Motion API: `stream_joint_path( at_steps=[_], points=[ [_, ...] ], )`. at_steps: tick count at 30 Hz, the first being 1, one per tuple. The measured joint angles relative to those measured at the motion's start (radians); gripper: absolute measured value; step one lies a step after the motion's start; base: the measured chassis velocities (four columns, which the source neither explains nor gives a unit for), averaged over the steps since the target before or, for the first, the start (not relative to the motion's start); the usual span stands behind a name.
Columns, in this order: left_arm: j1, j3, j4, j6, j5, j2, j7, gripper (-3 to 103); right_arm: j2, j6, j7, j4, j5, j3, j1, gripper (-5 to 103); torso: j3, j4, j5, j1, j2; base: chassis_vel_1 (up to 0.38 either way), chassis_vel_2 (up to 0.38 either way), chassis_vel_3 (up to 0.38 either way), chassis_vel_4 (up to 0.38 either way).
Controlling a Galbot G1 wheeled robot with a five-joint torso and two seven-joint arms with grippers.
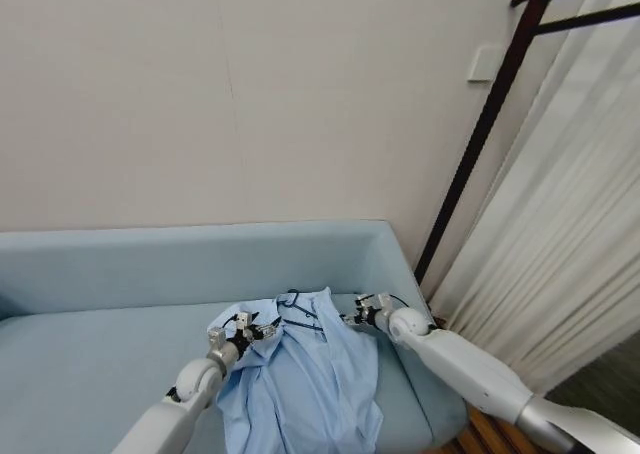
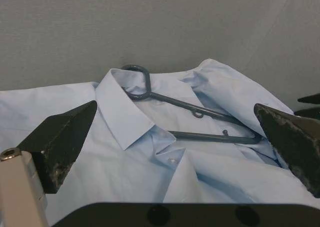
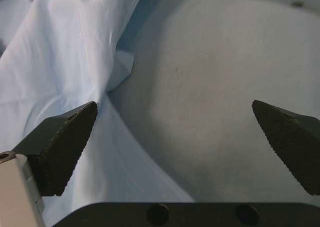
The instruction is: Pick up the clothes from the sofa and hang them on the clothes hanger.
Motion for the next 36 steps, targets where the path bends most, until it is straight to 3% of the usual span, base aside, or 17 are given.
stream_joint_path(
  at_steps=[4,9,13,23,25,27,31,34,36],
  points=[
    [0.023,-0.017,-0.014,-0.001,0.005,0.011,-0.002,100,-0.019,-0.054,0.000,0.003,0.118,0.020,-0.023,100,0.000,0.0003,0.0000,0.000,0.000,0.000,0.000,0.000,0.000],
    [0.033,-0.024,-0.022,-0.001,0.005,0.022,-0.003,100,-0.065,-0.104,-0.023,0.031,0.195,0.054,-0.049,100,0.000,-0.0008,-0.0004,0.000,0.000,0.000,0.000,0.000,0.000],
    [0.034,-0.026,-0.022,-0.002,0.005,0.028,-0.005,100,-0.077,-0.099,-0.056,0.030,0.164,0.052,-0.065,100,0.000,-0.0004,-0.0002,0.000,0.000,0.000,0.000,0.000,0.000],
    [0.031,-0.024,-0.023,-0.001,-0.005,0.044,-0.006,100,-0.079,-0.078,-0.026,0.042,0.122,0.063,-0.117,101,0.000,-0.0005,-0.0002,0.000,0.000,0.000,0.000,0.000,0.000],
    [0.031,-0.024,-0.024,-0.002,-0.008,0.053,-0.006,100,-0.077,-0.067,0.014,0.060,0.120,0.078,-0.136,91,0.000,-0.0004,-0.0003,0.000,0.000,0.000,0.000,0.000,0.000],
    [0.031,-0.024,-0.025,-0.002,-0.009,0.058,-0.006,100,-0.073,-0.062,0.030,0.067,0.118,0.087,-0.145,91,0.000,-0.0004,-0.0003,0.000,0.000,0.000,0.000,0.000,0.000],
    [0.027,-0.026,-0.032,-0.002,-0.020,0.073,-0.007,100,-0.058,-0.040,0.069,0.105,0.106,0.132,-0.190,70,0.000,-0.0002,-0.0003,0.000,0.000,0.000,0.000,0.000,0.000],
    [0.027,-0.026,-0.035,-0.001,-0.023,0.076,-0.008,100,-0.053,-0.029,0.084,0.132,0.101,0.155,-0.216,64,0.000,-0.0003,-0.0003,0.000,0.000,0.000,0.000,0.000,0.000],
    [0.027,-0.026,-0.037,-0.001,-0.024,0.076,-0.009,100,-0.048,-0.022,0.108,0.175,0.100,0.175,-0.243,54,0.000,-0.0004,-0.0003,0.000,0.000,0.000,0.000,0.000,0.000]
  ],
)
